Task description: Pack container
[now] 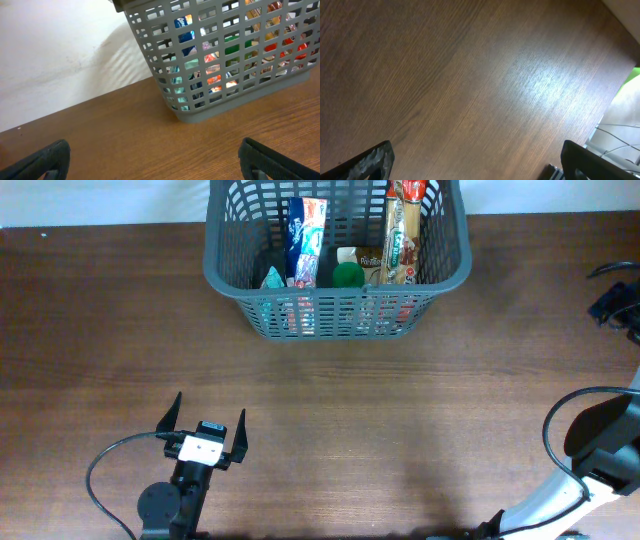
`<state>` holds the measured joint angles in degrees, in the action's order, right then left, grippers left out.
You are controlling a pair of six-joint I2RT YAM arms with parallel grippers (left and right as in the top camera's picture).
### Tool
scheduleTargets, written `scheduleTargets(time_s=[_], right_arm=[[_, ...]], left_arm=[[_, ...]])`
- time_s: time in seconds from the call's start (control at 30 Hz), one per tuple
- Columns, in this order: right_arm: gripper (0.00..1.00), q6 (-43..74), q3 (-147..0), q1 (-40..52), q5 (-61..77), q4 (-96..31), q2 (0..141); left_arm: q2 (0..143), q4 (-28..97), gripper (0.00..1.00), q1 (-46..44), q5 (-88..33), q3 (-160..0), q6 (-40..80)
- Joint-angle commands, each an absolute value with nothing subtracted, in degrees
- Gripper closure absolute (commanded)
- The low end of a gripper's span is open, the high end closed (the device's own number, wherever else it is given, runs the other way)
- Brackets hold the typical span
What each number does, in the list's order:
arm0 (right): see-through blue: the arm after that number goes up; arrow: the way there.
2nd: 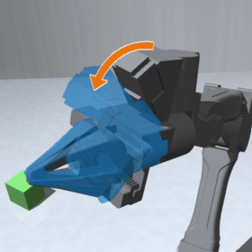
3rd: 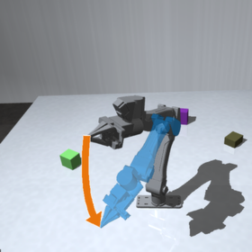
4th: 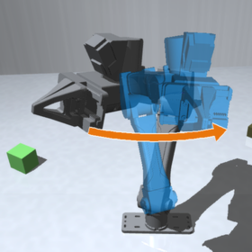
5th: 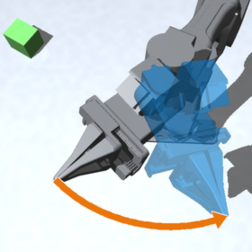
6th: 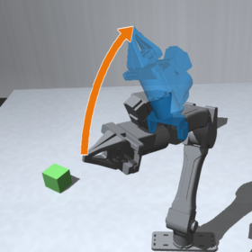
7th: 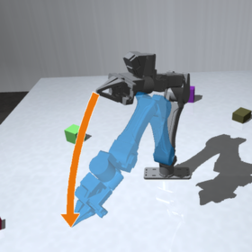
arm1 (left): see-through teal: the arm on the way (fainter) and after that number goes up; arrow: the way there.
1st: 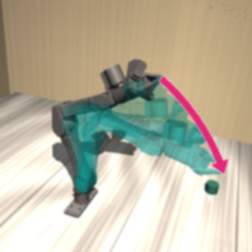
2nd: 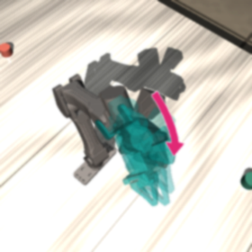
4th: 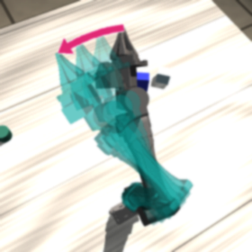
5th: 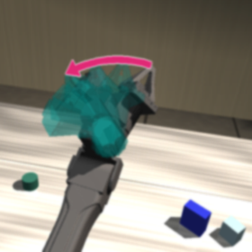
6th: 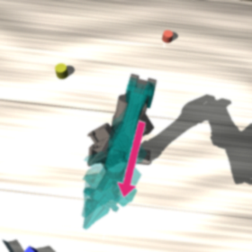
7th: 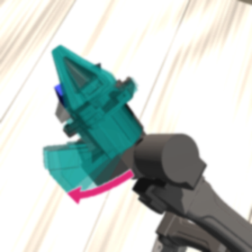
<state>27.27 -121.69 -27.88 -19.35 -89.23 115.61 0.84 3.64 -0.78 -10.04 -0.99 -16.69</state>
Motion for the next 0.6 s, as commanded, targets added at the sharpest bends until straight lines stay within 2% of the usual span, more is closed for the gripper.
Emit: scheduleTargets(time_s=[0.0,0.57], right_arm=[[0.01,28.2,-121.3,-28.1,-19.5,-89.1,115.8],[0.01,27.7,-121.3,-28.2,-20.2,-87.9,115.7]], left_arm=[[0.6,3.7,0.01,-0.5,-9.4,-0.5,-15.9],[0.6,3.7,0.01,-0.5,-9.4,-0.5,-15.9]])
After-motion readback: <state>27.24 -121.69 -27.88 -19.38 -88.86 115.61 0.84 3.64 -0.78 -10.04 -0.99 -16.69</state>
